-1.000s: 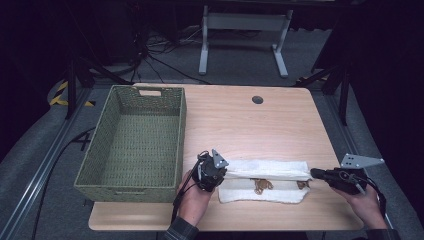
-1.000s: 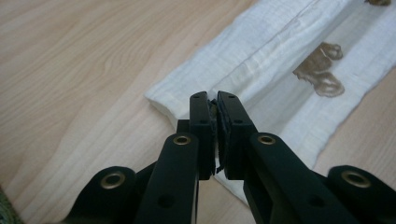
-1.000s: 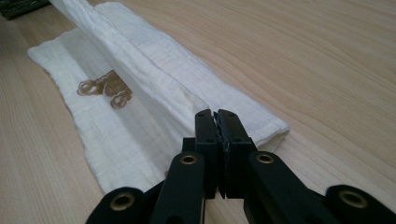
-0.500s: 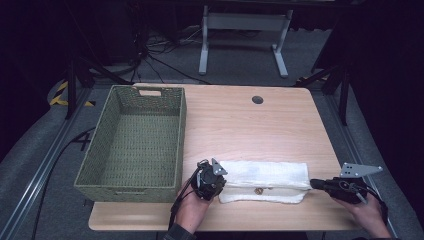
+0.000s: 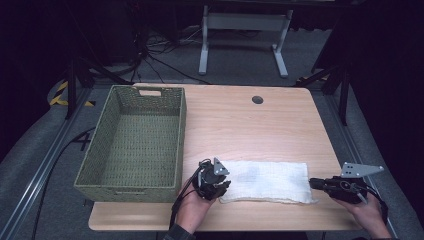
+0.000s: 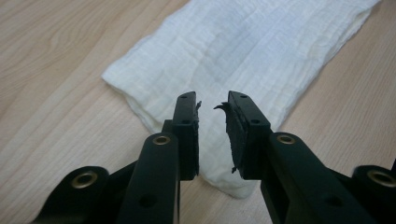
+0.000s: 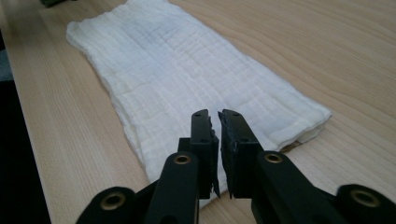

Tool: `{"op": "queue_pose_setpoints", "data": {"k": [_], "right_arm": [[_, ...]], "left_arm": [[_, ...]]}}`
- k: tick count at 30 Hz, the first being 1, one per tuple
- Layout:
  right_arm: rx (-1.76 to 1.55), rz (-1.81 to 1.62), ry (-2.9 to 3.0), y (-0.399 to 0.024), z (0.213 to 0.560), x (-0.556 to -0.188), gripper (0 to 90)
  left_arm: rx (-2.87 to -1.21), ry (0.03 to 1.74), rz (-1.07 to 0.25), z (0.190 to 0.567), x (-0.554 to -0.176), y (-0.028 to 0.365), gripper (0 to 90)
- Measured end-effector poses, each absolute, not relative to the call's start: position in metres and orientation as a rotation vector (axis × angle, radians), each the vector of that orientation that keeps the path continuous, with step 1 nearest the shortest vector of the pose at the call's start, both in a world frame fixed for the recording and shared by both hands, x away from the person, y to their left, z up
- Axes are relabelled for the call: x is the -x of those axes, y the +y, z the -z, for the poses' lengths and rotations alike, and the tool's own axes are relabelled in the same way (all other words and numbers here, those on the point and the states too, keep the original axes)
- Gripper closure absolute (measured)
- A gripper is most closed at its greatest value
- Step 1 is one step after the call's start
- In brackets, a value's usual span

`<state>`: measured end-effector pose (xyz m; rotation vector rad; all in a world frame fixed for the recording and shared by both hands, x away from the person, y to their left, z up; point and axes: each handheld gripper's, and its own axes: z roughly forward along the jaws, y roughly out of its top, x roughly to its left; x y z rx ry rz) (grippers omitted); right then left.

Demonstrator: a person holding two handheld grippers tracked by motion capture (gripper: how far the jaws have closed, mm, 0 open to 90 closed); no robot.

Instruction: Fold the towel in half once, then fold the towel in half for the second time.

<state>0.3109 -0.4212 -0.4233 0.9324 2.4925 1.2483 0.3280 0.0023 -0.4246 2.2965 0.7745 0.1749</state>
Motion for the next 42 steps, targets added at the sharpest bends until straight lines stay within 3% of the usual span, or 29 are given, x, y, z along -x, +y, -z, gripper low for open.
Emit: {"op": "queue_pose_setpoints", "data": {"k": [10,23,31,42], "right_arm": [[-0.932,-1.183,2.580,-0.413,0.438,-0.311,89.3],[-0.953,-1.133,2.515,-0.414,0.438,-0.338,83.2],[-1.005,-1.119,2.445,-0.419,0.435,-0.362,76.9],[-1.076,-1.107,2.414,-0.429,0.437,-0.391,72.9]], "left_arm": [[-2.321,0.757,-0.086,0.440,-0.333,-0.009,82.3],[-2.306,0.808,-0.207,0.434,-0.368,-0.016,76.5],[-2.297,0.893,-0.271,0.434,-0.392,-0.014,68.5],[-2.288,0.920,-0.275,0.440,-0.404,-0.012,62.5]]}}
